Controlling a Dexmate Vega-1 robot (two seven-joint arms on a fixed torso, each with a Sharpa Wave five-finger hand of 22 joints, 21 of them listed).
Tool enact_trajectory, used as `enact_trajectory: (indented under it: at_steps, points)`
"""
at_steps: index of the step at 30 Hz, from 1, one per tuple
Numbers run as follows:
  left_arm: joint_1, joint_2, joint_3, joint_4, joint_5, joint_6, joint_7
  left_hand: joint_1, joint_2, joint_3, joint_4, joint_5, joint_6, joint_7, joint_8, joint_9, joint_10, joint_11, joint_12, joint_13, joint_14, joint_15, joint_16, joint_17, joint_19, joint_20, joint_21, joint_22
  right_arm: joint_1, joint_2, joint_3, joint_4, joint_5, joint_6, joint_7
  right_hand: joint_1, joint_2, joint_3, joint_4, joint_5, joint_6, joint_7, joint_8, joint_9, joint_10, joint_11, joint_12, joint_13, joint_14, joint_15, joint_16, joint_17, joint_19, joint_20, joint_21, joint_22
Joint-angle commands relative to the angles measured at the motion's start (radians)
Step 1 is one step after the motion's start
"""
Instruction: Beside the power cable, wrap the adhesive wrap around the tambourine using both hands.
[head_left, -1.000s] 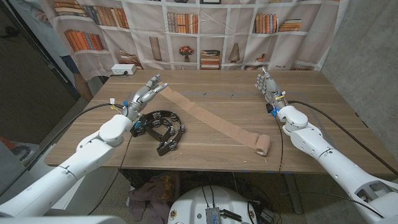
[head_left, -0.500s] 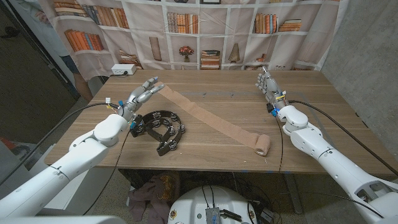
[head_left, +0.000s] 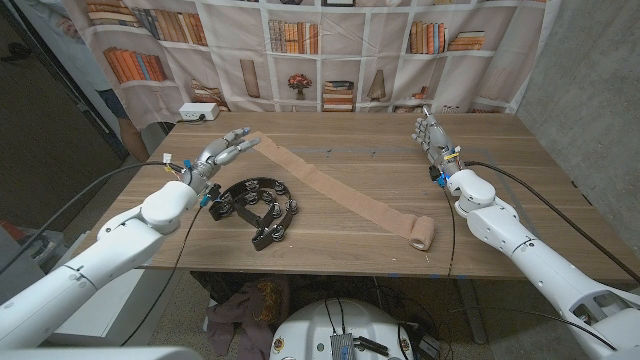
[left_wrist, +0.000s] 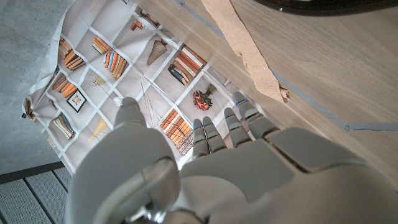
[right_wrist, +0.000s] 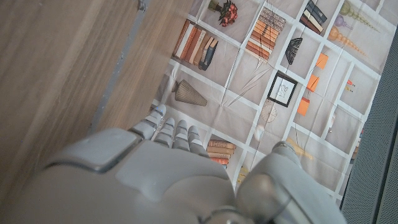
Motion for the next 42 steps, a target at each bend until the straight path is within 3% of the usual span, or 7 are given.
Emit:
enact_trajectory:
  at_steps: [1,5,10,17,20,24,42]
  points:
    - [0.045,0.065,-0.041,-0.063,0.029,0.094,0.018,0.001,0.004,-0.004,-0.006,0.004,-0.020,-0.041,-0.013,0.003,0.001,-0.004,-0.007,0.005,0.018,-0.039,-0.002,0.002,0.020,0.026,0.006,0.004,-0.008,0.001,0.004,-0.003,0.000,0.005,-0.009,0.014,-0.001,0.001,-0.007,0.003,-0.003,0.003,0.006,0.005,0.001,-0.002,0.005,0.001,0.000,-0.005,0.003,0.005,0.004,-0.004,-0.001,0.005]
    - [0.055,0.101,-0.051,-0.092,0.050,0.146,0.018,0.000,0.002,-0.006,-0.005,0.004,-0.011,-0.014,-0.012,0.004,0.007,-0.006,-0.007,0.005,0.015,-0.069,-0.009,0.002,0.020,-0.008,0.000,0.004,-0.013,-0.003,0.005,-0.007,-0.003,0.005,-0.011,0.014,-0.001,0.000,-0.007,0.003,-0.004,0.002,0.006,0.005,0.001,-0.003,0.005,0.001,0.000,-0.006,0.003,0.005,0.005,-0.005,-0.002,0.005]
    - [0.056,0.090,-0.056,-0.089,0.048,0.141,0.021,0.002,0.003,-0.006,-0.005,0.004,-0.003,-0.006,-0.010,0.003,0.020,-0.008,-0.004,0.006,0.012,-0.076,-0.013,0.002,0.014,-0.015,-0.005,0.004,-0.019,-0.002,0.009,-0.010,0.002,0.005,-0.016,0.014,-0.001,-0.001,-0.007,0.003,-0.004,0.002,0.006,0.005,0.001,-0.004,0.006,0.001,0.000,-0.006,0.003,0.005,0.005,-0.005,-0.002,0.005]
    - [0.045,0.157,-0.032,-0.137,0.121,0.250,0.017,0.004,0.011,-0.004,-0.003,0.005,0.029,-0.004,-0.003,0.002,0.067,-0.012,0.007,0.006,0.052,-0.095,-0.005,0.003,0.048,-0.032,-0.001,0.005,-0.021,-0.004,0.008,-0.008,0.001,0.009,-0.011,0.014,-0.001,-0.002,-0.008,0.002,-0.004,0.002,0.006,0.005,0.000,-0.004,0.006,0.001,0.000,-0.006,0.003,0.005,0.005,-0.004,-0.002,0.006]
    - [0.044,0.149,-0.033,-0.118,0.095,0.235,-0.008,0.006,0.013,-0.003,-0.003,0.005,0.047,-0.010,0.001,0.001,0.084,-0.026,0.010,0.006,0.069,-0.101,-0.003,0.004,0.072,-0.040,0.005,0.007,-0.023,-0.005,0.010,-0.011,0.002,0.008,-0.013,0.015,-0.001,-0.002,-0.009,0.002,-0.004,0.002,0.006,0.005,0.000,-0.005,0.005,0.001,0.001,-0.006,0.003,0.005,0.005,-0.005,-0.002,0.006]
    - [0.052,0.156,-0.040,-0.122,0.091,0.248,-0.006,0.004,0.011,-0.005,-0.002,0.004,0.066,-0.064,0.006,0.002,0.093,-0.033,0.008,0.007,0.071,-0.104,-0.007,0.005,0.074,-0.037,0.004,0.011,-0.025,-0.006,0.012,-0.013,0.001,0.011,-0.015,0.015,-0.001,-0.002,-0.009,0.002,-0.003,0.003,0.006,0.005,0.001,-0.004,0.006,0.001,0.000,-0.006,0.003,0.005,0.005,-0.004,-0.003,0.006]
    - [0.095,0.215,-0.083,-0.131,0.096,0.256,-0.030,0.020,0.022,0.003,-0.007,0.007,0.105,-0.058,0.018,0.004,0.115,-0.041,0.006,0.008,0.072,-0.120,-0.013,0.006,0.058,-0.040,-0.009,0.012,-0.020,-0.004,0.010,-0.010,0.005,0.008,-0.007,0.017,0.000,-0.004,-0.011,0.002,-0.005,0.002,0.006,0.005,0.000,-0.004,0.006,0.001,0.000,-0.005,0.003,0.005,0.006,-0.005,-0.004,0.006]
